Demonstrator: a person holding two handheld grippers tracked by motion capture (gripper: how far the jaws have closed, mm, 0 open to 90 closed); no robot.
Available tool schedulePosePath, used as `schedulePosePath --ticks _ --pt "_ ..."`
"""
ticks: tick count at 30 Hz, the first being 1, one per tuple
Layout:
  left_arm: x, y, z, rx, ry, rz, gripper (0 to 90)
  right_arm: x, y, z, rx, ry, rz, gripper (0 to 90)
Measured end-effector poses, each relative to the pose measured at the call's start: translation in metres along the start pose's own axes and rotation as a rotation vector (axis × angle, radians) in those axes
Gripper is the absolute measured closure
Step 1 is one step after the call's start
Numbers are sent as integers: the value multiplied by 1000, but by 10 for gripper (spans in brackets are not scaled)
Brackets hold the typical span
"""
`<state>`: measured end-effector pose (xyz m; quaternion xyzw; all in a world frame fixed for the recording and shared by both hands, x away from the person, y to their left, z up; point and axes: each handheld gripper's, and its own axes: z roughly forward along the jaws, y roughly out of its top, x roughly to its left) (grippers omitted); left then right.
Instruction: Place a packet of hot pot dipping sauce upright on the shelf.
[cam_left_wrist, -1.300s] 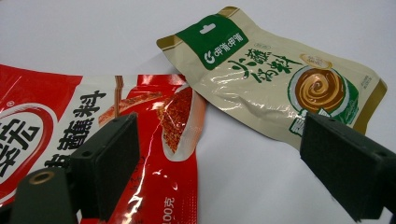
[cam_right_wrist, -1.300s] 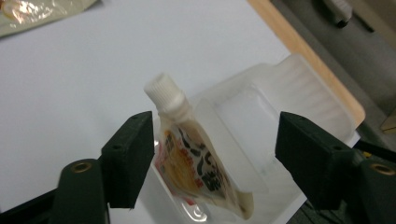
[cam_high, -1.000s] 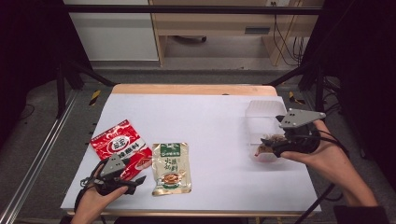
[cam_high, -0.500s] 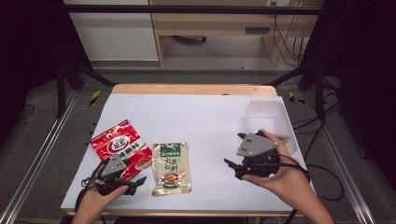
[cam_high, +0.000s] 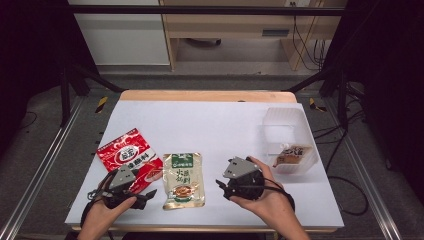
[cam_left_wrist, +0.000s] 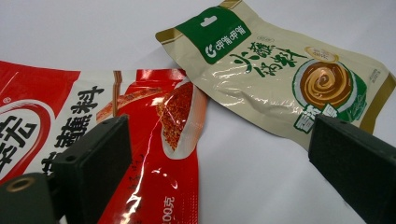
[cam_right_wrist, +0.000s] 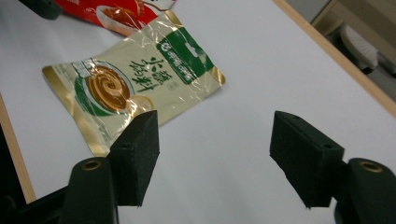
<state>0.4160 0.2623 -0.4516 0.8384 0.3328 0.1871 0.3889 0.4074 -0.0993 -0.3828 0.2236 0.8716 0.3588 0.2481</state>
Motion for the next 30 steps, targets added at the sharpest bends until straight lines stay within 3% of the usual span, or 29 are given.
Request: schedulePosePath --ticks 5,8,10,17,21,26,30 --pt "-2 1 2 6 1 9 51 6 -7 36 -33 13 108 351" --pt "-2 2 2 1 3 11 53 7 -12 50 -72 2 194 364" --pt "-2 4 2 -7 5 12 59 7 -15 56 -66 5 217 342" --pt "5 17 8 -31 46 5 68 9 -22 64 -48 -36 222 272" --pt "9 28 10 -26 60 35 78 10 -25 63 -49 -45 220 281" --pt "18 41 19 -17 45 37 84 10 -25 63 -55 -44 209 311" --pt "25 50 28 -23 17 1 99 12 -26 64 -48 -45 199 316"
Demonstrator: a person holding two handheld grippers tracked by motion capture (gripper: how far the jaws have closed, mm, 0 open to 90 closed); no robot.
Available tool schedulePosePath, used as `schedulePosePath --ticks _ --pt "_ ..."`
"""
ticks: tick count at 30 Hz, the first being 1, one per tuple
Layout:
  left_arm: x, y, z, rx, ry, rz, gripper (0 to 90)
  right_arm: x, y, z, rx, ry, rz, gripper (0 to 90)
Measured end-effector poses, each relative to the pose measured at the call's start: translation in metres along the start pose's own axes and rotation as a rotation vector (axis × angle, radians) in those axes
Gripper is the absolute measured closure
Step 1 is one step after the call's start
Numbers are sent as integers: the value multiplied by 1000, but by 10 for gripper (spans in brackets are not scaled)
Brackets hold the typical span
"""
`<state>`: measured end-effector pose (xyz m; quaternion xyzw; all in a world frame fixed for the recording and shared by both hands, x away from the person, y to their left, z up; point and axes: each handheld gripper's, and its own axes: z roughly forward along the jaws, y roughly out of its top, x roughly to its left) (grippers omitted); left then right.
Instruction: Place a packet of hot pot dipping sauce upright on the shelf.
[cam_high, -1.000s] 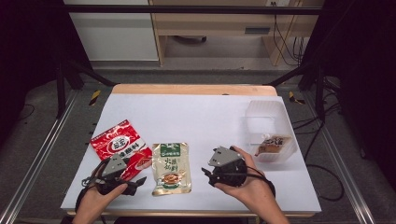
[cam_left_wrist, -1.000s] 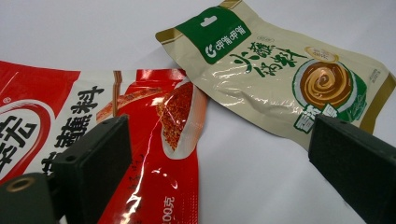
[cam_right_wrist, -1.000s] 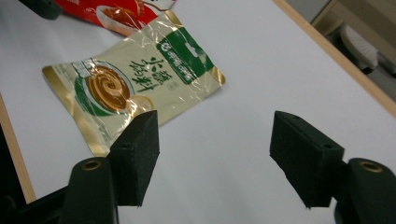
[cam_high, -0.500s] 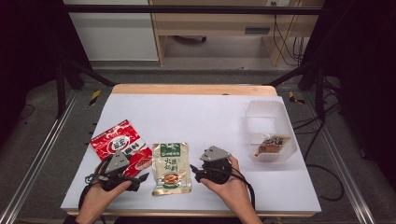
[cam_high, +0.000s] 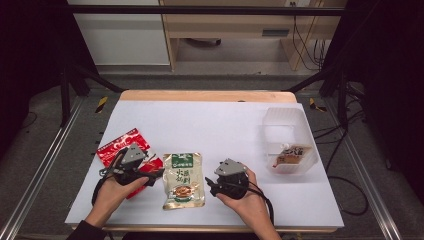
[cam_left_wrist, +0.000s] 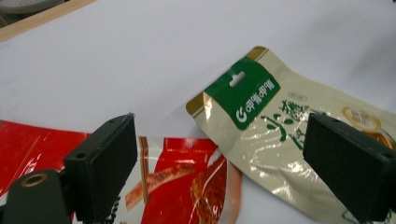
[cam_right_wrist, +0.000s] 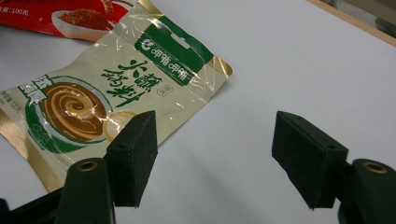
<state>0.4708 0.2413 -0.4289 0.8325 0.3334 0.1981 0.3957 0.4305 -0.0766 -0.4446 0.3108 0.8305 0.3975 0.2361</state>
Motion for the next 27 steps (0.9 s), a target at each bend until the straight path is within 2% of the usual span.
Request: schedulePosePath --ticks 6,8,13,14,17,25,27 --pt "6 12 11 1 -4 -6 103 0 0 -1 -2 3 -6 324" --pt "8 15 15 11 5 11 105 0 0 -1 0 2 -7 329" --pt "10 18 23 11 0 8 134 2 1 -2 -4 11 -14 367" --pt "11 18 25 19 0 12 152 4 1 -2 -3 22 -21 418" --pt "13 17 26 34 -5 4 168 6 0 -1 2 31 -30 447" --pt "16 12 26 62 -42 11 268 17 2 3 4 71 -73 506" --pt "16 11 30 74 -73 8 268 19 2 5 13 77 -80 510"
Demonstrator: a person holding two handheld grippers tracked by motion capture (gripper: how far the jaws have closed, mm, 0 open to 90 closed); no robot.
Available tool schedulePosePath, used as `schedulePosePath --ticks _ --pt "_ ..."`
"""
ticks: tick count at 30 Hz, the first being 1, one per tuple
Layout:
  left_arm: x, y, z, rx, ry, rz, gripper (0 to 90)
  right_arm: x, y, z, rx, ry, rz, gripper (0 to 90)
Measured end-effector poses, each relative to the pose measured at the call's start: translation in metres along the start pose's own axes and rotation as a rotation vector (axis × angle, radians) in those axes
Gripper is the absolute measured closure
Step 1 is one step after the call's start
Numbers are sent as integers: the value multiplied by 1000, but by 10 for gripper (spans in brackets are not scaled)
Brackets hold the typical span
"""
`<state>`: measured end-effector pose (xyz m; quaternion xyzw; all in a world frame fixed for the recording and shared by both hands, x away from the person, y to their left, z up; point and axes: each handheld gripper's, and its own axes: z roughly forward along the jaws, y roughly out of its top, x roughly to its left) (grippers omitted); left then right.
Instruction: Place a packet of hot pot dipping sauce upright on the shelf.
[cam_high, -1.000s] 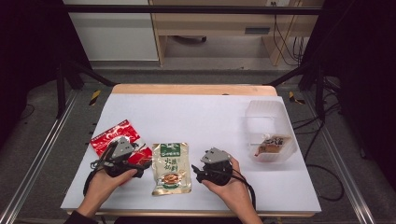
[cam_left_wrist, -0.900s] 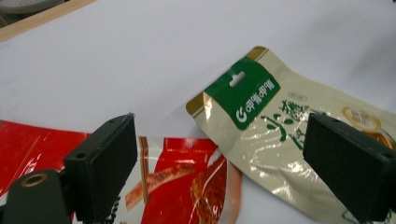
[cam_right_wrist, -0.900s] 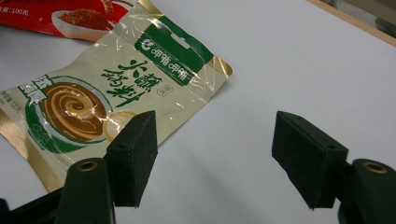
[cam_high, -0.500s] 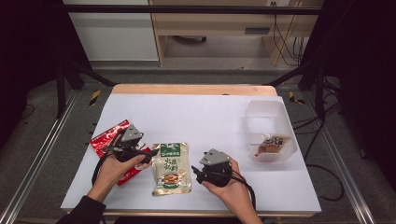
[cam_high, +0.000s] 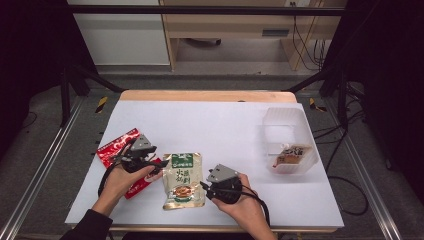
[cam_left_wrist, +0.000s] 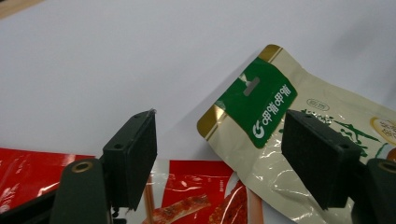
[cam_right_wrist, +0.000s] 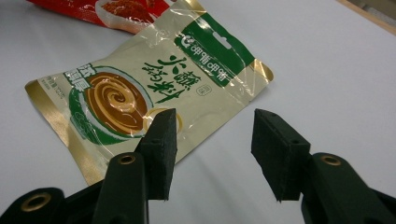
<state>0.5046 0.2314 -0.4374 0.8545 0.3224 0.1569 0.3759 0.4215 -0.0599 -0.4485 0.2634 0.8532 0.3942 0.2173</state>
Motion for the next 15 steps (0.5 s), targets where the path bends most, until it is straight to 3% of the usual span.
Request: schedulePosePath --ticks 5,6,15 --pt "-2 -1 9 45 -20 22 260 4 -1 3 12 17 -11 513" --pt "-2 -1 12 53 -38 15 255 5 -1 4 14 22 -14 512" --pt "0 -3 23 79 -49 -6 234 4 -2 5 17 23 -12 502"
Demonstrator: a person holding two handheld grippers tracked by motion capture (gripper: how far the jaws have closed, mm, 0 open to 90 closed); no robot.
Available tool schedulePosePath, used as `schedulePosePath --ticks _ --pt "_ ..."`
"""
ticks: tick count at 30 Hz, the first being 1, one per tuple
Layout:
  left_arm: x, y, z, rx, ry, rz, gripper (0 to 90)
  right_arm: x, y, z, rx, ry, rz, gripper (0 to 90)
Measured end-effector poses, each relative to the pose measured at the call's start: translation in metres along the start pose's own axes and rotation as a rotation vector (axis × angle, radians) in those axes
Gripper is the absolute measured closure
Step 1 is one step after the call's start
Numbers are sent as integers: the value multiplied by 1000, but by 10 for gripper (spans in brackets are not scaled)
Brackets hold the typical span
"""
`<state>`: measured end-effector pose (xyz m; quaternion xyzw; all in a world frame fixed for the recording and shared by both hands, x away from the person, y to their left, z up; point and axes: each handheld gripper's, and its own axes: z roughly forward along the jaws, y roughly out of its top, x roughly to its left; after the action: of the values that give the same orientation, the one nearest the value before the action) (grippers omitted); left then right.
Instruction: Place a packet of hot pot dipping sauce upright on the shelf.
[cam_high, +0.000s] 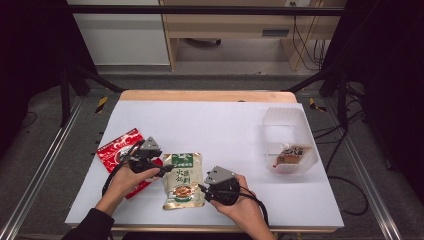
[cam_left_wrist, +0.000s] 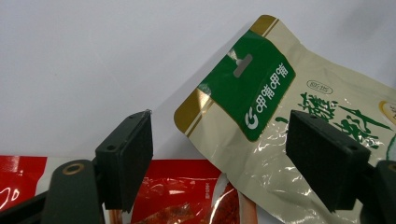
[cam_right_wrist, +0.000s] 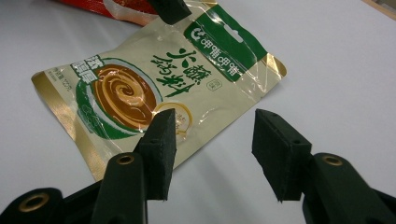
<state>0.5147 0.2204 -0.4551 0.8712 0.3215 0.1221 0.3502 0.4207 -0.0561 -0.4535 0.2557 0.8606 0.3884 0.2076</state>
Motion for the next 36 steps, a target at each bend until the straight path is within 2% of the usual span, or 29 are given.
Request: schedulePosePath --ticks 7,8,14,21,22,24,29,32,36 --pt "-4 0 9 31 -35 14 268 0 0 1 -1 5 -2 494" --pt "-6 1 9 19 -47 5 286 -1 0 0 -1 3 0 493" --pt "-8 2 0 -10 -50 -3 428 -4 -2 -2 -4 -4 8 490" --pt "-14 3 -5 -12 -59 20 587 -6 -2 -3 -7 -9 14 488" --pt "-16 3 -5 -4 -46 31 603 -6 -2 -3 -5 -10 13 487" --pt "-17 4 -4 4 -33 33 687 -7 -2 -3 -5 -11 13 486" --pt "-18 3 -1 12 12 37 812 -8 -2 -3 -5 -12 14 478" --pt "-18 3 -2 13 0 36 874 -9 -2 -4 -7 -17 15 474" --pt "-20 4 -4 5 -7 47 898 -12 -3 -5 -5 -23 18 456"
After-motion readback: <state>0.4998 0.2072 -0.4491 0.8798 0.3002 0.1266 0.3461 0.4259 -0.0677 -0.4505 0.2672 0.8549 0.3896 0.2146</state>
